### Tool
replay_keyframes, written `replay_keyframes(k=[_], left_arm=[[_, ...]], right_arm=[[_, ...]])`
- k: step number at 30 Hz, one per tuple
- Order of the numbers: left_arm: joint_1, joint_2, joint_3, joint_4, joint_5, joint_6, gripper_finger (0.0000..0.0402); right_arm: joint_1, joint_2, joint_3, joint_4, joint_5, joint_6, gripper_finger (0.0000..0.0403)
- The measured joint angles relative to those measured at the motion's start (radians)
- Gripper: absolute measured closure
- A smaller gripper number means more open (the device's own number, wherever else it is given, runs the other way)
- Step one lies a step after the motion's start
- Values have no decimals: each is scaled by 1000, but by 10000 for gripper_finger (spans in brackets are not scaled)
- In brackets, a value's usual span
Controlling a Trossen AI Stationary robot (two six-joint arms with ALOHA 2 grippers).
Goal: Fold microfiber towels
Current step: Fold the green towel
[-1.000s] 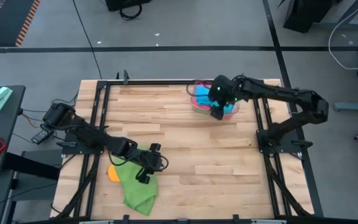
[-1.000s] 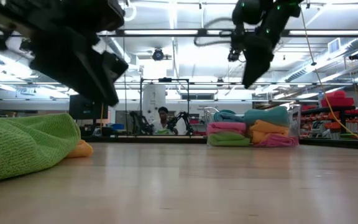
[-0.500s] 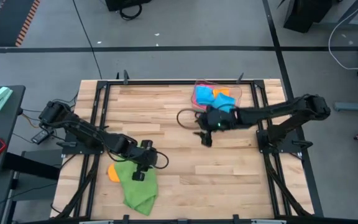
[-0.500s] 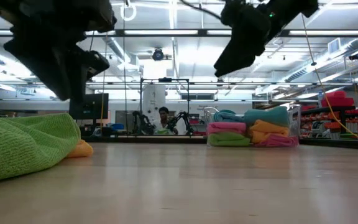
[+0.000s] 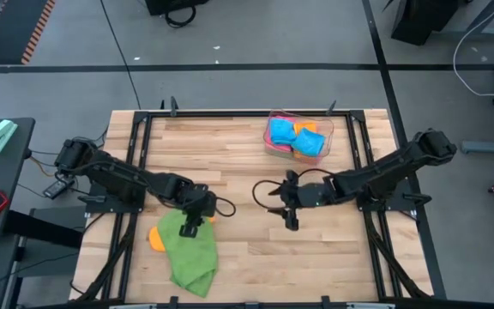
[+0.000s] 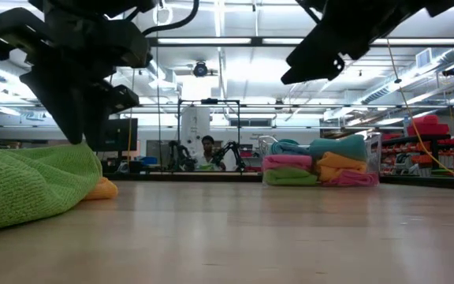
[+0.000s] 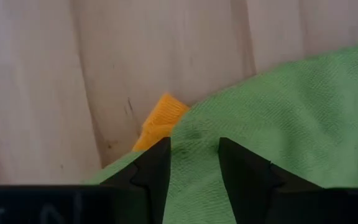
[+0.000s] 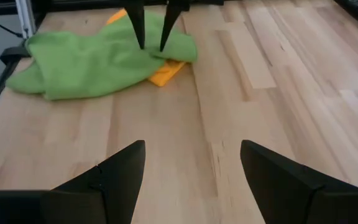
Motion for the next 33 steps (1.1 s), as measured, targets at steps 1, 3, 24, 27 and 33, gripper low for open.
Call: replay_keyframes(k=[1,3,24,27,33], left_arm=[[3,0,0,1,0,5,264],[3,1,0,2,0,16,283],[-111,94,88,204,0,-22,388],[-111,112,88,316,-52,13,392],[-95,195,88,534,-204,131,392]], right_arm=[[13,0,0,0,22,2,130],[34,0,0,15,57,4,130],[95,0,0,68,112,112,130],[111,0,0,73,112,118,130],[152,0,1,74,175,156,130]])
